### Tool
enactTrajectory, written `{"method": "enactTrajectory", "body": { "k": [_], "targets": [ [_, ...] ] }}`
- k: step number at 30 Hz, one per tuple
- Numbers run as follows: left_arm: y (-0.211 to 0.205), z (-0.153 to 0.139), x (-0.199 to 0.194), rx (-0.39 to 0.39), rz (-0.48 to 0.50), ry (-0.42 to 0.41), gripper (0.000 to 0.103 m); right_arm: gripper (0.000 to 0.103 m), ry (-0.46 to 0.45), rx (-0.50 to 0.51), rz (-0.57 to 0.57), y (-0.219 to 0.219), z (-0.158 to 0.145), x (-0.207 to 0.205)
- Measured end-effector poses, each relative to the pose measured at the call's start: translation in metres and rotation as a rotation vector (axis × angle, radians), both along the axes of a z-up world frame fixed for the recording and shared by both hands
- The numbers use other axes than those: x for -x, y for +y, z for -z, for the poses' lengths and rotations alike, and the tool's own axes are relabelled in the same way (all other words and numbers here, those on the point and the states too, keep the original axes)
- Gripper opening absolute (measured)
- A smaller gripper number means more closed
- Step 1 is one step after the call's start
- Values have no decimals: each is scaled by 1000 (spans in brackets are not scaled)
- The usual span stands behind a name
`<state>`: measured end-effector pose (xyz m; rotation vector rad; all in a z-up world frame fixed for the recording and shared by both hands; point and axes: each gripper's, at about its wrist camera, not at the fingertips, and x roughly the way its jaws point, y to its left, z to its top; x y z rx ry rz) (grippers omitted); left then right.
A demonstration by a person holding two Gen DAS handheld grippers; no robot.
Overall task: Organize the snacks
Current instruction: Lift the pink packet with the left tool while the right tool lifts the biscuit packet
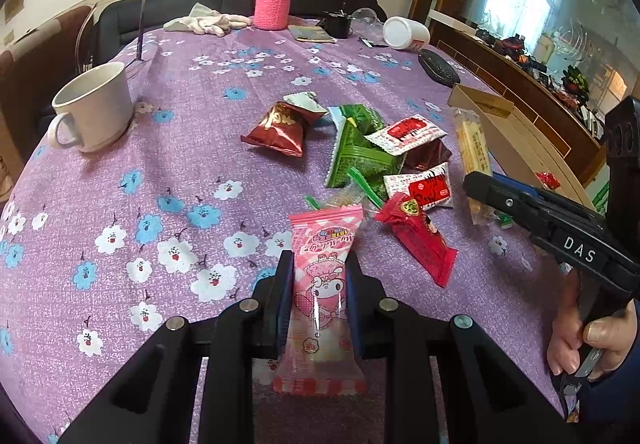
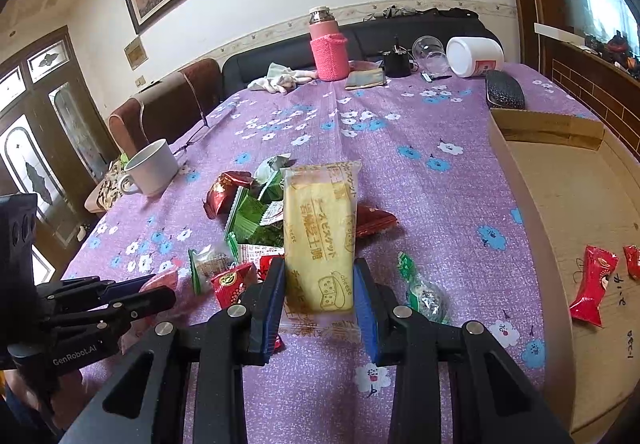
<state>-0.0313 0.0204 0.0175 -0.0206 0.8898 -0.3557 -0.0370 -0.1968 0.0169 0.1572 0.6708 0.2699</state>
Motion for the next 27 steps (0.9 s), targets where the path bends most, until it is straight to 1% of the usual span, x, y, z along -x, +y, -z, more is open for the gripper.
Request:
{"method": "enactTrajectory", "body": {
  "k": [5, 14, 17, 27],
  "targets": [
    [2, 0, 0, 4, -16, 1, 23, 36, -8, 4, 9, -2, -1, -1],
    [-4, -1, -1, -4, 11, -7, 23, 36, 13, -18, 10, -7, 1, -6],
    [-5, 0, -2, -3, 19, -1, 23, 36, 10, -18, 9, -7, 0, -6],
    [-4, -2, -2, 4, 16, -18, 23, 36, -3, -20, 8, -7, 0, -4]
  ]
}}
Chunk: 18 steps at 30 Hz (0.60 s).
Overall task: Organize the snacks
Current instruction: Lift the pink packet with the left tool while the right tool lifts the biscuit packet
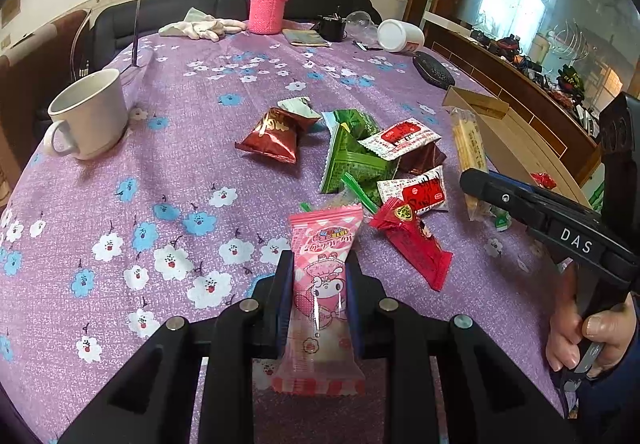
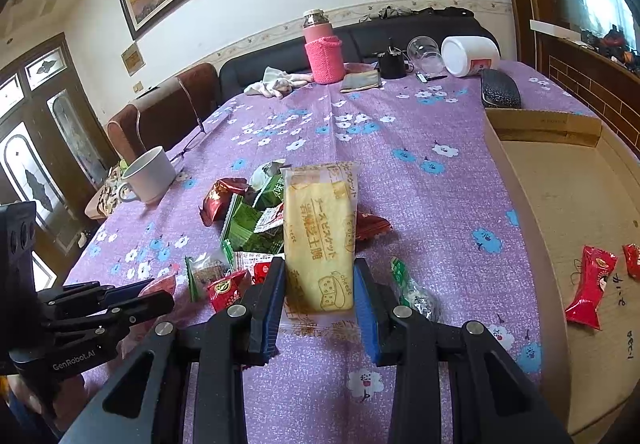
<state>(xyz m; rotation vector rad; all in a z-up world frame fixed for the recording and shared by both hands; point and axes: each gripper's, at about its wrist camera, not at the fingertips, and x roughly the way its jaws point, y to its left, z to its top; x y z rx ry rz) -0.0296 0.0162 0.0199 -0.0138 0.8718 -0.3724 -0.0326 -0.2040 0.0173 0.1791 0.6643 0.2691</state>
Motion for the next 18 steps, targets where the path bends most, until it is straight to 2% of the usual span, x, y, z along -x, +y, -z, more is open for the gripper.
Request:
{"method": "enactTrajectory", "body": {
  "k": [18],
  "targets": [
    [-1, -3, 4, 9, 4, -11, 23, 36, -20, -12, 14, -3, -4, 5]
  ]
}}
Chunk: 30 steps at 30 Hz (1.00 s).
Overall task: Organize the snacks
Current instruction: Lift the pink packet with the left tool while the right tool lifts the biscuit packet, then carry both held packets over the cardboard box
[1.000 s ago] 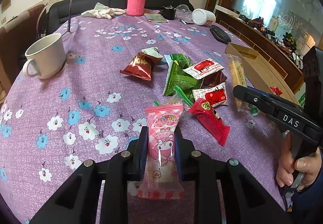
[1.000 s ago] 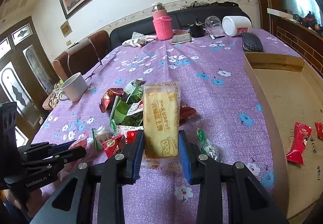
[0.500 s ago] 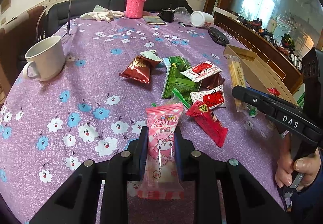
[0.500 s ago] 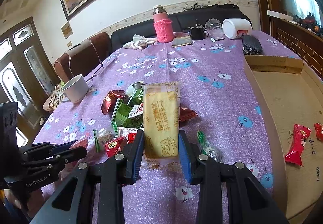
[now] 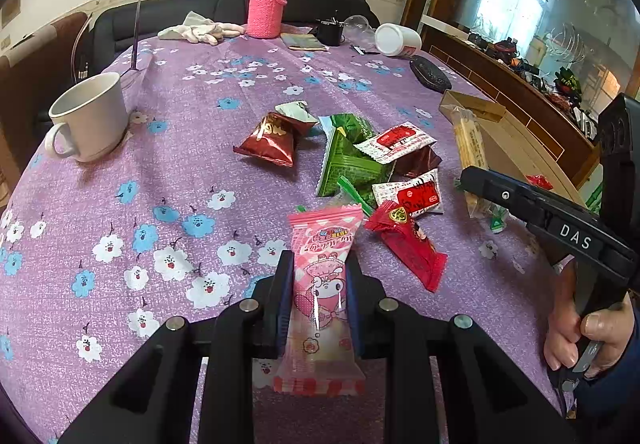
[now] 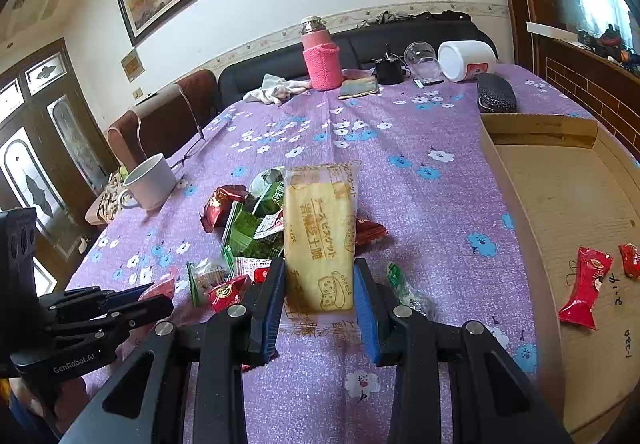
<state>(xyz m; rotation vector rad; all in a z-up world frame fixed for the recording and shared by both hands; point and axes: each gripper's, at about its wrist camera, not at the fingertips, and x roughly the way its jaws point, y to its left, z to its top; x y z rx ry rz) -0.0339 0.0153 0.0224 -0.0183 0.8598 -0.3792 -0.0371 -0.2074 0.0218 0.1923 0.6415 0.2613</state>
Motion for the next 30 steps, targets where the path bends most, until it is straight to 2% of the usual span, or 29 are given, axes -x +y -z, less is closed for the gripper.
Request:
{"method": "enactTrajectory", "body": {
  "k": [13, 30],
  "targets": [
    [-13, -16, 12, 6, 20, -19, 23, 36, -30, -60, 19, -18, -16, 28],
    [-86, -43, 20, -15, 136, -50, 23, 36, -77, -186, 129, -91, -29, 64]
  ]
}}
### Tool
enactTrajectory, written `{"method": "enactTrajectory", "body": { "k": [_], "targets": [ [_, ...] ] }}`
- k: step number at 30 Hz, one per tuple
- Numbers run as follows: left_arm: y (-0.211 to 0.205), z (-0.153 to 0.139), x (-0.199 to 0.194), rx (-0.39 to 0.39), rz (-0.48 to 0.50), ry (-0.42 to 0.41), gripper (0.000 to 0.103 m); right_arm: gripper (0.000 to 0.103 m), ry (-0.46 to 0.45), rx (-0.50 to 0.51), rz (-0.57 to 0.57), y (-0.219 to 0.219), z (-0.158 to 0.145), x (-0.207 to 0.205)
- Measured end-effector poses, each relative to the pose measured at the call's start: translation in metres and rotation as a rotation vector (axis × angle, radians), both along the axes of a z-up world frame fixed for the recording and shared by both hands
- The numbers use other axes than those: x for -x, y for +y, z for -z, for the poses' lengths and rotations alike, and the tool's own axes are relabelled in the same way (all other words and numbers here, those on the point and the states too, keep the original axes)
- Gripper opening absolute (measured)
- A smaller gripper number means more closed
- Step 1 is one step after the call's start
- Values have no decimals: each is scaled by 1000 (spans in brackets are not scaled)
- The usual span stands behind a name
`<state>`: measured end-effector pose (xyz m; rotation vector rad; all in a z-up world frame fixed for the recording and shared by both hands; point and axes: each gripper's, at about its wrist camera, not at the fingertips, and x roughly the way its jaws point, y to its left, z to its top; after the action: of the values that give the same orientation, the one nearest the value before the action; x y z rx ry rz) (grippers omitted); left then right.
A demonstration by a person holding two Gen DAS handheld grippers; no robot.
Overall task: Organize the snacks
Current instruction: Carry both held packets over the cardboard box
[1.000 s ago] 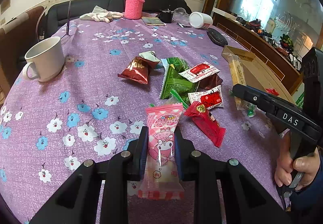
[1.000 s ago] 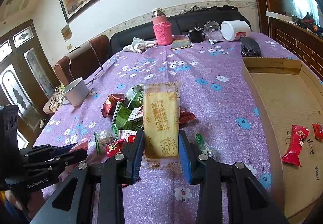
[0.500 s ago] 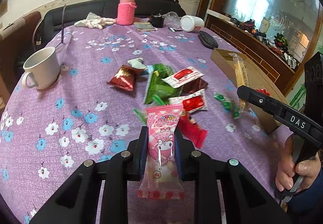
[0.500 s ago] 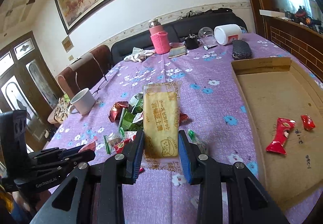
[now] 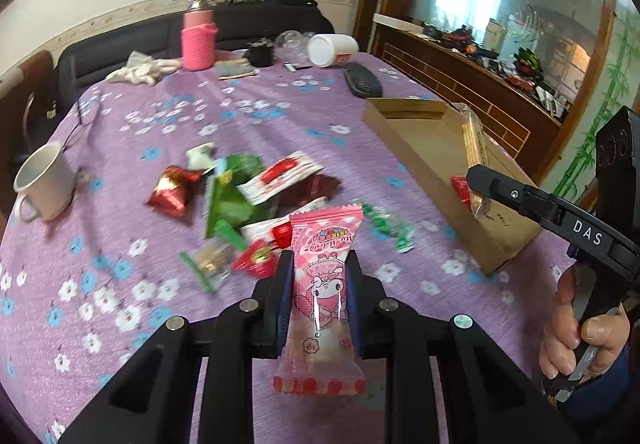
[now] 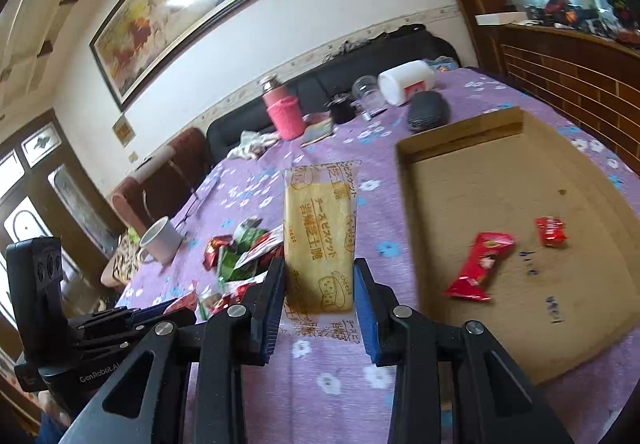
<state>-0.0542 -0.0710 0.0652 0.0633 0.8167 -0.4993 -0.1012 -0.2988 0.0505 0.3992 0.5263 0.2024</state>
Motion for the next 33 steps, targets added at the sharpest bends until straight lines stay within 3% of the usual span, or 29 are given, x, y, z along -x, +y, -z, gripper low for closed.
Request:
{"method": "enactTrajectory", "body": {
  "k": [11, 18, 25, 29, 33],
  "targets": [
    [-77, -15, -10, 24, 118, 2, 23, 36, -8, -87, 198, -92, 1, 21],
    [-145, -13, -19, 66, 208, 48, 23, 36, 55, -86, 307, -131, 14, 25],
    [-212, 18, -12, 36, 307, 107, 23, 35, 128, -50, 354, -141, 28, 15],
    [-221, 27, -5, 6, 329, 74, 23, 35, 139, -8, 363, -141, 29, 10],
    [-217, 29, -6, 24, 334, 59, 23, 35, 151, 30, 357, -136, 31, 2]
  ]
}}
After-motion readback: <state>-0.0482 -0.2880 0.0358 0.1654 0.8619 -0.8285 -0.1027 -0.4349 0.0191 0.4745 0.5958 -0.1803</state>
